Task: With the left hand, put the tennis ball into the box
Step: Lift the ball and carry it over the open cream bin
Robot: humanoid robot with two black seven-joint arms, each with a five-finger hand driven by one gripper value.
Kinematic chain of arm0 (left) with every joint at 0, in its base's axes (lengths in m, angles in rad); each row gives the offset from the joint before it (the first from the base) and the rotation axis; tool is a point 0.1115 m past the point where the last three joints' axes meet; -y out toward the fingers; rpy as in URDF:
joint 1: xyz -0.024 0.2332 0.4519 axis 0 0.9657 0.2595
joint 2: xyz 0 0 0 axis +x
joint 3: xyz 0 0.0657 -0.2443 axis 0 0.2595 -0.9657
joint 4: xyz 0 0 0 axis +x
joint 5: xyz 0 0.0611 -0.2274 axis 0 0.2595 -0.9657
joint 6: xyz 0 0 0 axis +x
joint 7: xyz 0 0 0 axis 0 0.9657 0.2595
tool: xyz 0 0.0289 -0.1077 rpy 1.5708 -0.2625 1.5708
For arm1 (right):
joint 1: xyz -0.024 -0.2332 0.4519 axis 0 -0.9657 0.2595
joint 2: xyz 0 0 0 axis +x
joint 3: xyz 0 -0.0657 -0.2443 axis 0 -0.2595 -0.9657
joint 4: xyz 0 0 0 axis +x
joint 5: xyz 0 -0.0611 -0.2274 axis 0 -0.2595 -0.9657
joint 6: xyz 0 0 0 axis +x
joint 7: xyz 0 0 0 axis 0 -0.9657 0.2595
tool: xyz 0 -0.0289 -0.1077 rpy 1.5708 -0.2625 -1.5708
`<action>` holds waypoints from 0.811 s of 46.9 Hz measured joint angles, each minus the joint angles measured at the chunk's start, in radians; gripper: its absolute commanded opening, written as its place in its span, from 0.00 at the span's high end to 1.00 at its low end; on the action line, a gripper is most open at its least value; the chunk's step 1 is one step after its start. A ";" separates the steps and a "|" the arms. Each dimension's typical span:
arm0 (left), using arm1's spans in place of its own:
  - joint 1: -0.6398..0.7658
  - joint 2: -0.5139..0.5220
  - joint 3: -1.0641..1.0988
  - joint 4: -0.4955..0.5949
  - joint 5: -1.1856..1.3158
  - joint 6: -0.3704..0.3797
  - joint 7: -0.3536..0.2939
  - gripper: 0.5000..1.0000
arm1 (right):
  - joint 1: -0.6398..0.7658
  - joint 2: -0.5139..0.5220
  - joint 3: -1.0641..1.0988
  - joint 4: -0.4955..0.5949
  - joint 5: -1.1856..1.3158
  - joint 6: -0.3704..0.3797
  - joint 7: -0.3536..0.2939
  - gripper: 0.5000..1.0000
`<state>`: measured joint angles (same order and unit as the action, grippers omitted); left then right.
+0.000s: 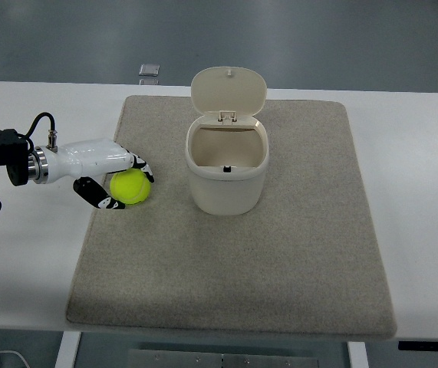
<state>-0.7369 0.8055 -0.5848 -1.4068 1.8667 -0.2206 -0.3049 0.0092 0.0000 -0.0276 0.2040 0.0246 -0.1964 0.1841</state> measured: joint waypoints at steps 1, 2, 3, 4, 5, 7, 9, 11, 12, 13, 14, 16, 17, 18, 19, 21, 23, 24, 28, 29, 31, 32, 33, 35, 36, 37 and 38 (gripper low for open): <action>-0.008 0.006 0.000 -0.003 0.000 0.002 0.000 1.00 | 0.000 0.000 0.000 0.000 0.000 0.000 0.000 0.12; -0.016 0.014 -0.001 -0.006 0.000 0.003 0.000 1.00 | 0.000 0.000 0.000 0.000 0.000 0.000 0.000 0.12; -0.026 0.023 -0.002 -0.012 0.000 0.004 -0.001 1.00 | 0.000 0.000 0.000 0.000 0.000 0.000 0.000 0.12; -0.034 0.030 -0.002 -0.019 0.000 0.007 -0.003 1.00 | 0.000 0.000 0.000 0.000 0.000 0.000 0.000 0.12; -0.042 0.038 -0.002 -0.027 0.000 0.013 -0.008 1.00 | 0.000 0.000 0.000 0.000 0.000 0.000 0.000 0.12; -0.058 0.058 -0.003 -0.049 0.000 0.035 -0.025 1.00 | 0.000 0.000 0.000 0.000 0.000 0.000 0.000 0.12; -0.065 0.078 -0.004 -0.072 0.000 0.065 -0.049 1.00 | 0.000 0.000 0.000 0.000 0.000 0.000 0.000 0.12; -0.070 0.096 -0.004 -0.100 0.000 0.101 -0.072 1.00 | 0.000 0.000 0.000 0.000 0.000 0.000 0.000 0.12; -0.071 0.103 -0.004 -0.114 0.000 0.118 -0.080 1.00 | 0.000 0.000 0.000 0.000 0.000 0.000 0.000 0.12; -0.074 0.109 -0.004 -0.128 0.000 0.133 -0.086 1.00 | 0.000 0.000 0.000 0.000 0.000 0.000 0.000 0.12; -0.077 0.115 -0.004 -0.141 0.000 0.146 -0.091 1.00 | 0.000 0.000 0.000 0.000 0.000 0.000 0.000 0.12; -0.080 0.124 -0.004 -0.162 0.000 0.166 -0.098 1.00 | 0.000 0.000 0.000 0.000 0.000 0.000 0.000 0.12; -0.082 0.125 -0.004 -0.170 0.000 0.171 -0.101 1.00 | 0.000 0.000 0.000 0.000 0.000 0.000 0.000 0.12; -0.085 0.126 -0.003 -0.175 0.000 0.175 -0.106 1.00 | 0.000 0.000 0.000 0.000 0.000 0.000 0.000 0.12; -0.089 0.126 -0.003 -0.178 0.000 0.177 -0.111 1.00 | 0.000 0.000 0.000 0.000 0.000 0.000 0.000 0.12; -0.100 0.127 -0.003 -0.182 0.000 0.179 -0.122 1.00 | 0.000 0.000 0.000 0.000 0.000 0.000 0.000 0.12; -0.115 0.127 -0.003 -0.184 0.000 0.179 -0.133 1.00 | 0.000 0.000 0.000 0.000 0.000 0.000 0.000 0.12; -0.122 0.126 -0.003 -0.185 0.000 0.179 -0.136 1.00 | 0.000 0.000 0.000 0.000 0.000 0.000 0.000 0.12; -0.153 0.120 -0.003 -0.194 0.000 0.179 -0.140 1.00 | 0.000 0.000 0.000 0.000 0.000 0.000 0.000 0.12; -0.162 0.118 -0.002 -0.196 0.000 0.179 -0.141 1.00 | 0.000 0.000 0.000 0.000 0.000 0.000 0.000 0.12; -0.178 0.113 -0.001 -0.200 0.001 0.179 -0.141 1.00 | 0.000 0.000 0.000 0.000 0.000 0.000 0.000 0.12; -0.186 0.110 -0.001 -0.201 0.001 0.179 -0.141 1.00 | 0.000 0.000 0.000 0.000 0.000 0.000 0.000 0.12; -0.194 0.106 0.001 -0.204 0.001 0.179 -0.141 1.00 | 0.000 0.000 0.000 0.000 0.000 0.000 0.000 0.12; -0.209 0.102 0.006 -0.206 0.001 0.179 -0.141 1.00 | 0.000 0.000 0.000 0.000 0.000 0.000 0.000 0.12; -0.218 0.100 0.009 -0.207 0.002 0.179 -0.141 1.00 | 0.000 0.000 0.000 0.000 0.000 0.000 0.000 0.12; -0.229 0.098 0.011 -0.207 0.002 0.178 -0.141 1.00 | 0.000 0.000 0.000 0.000 0.000 0.000 0.000 0.12; -0.236 0.096 0.013 -0.207 0.002 0.176 -0.141 1.00 | 0.000 0.000 0.000 0.000 0.000 0.000 0.000 0.12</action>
<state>-0.9734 0.9015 -0.5715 -1.6139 1.8690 -0.0442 -0.4463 0.0092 0.0000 -0.0276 0.2040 0.0245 -0.1963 0.1839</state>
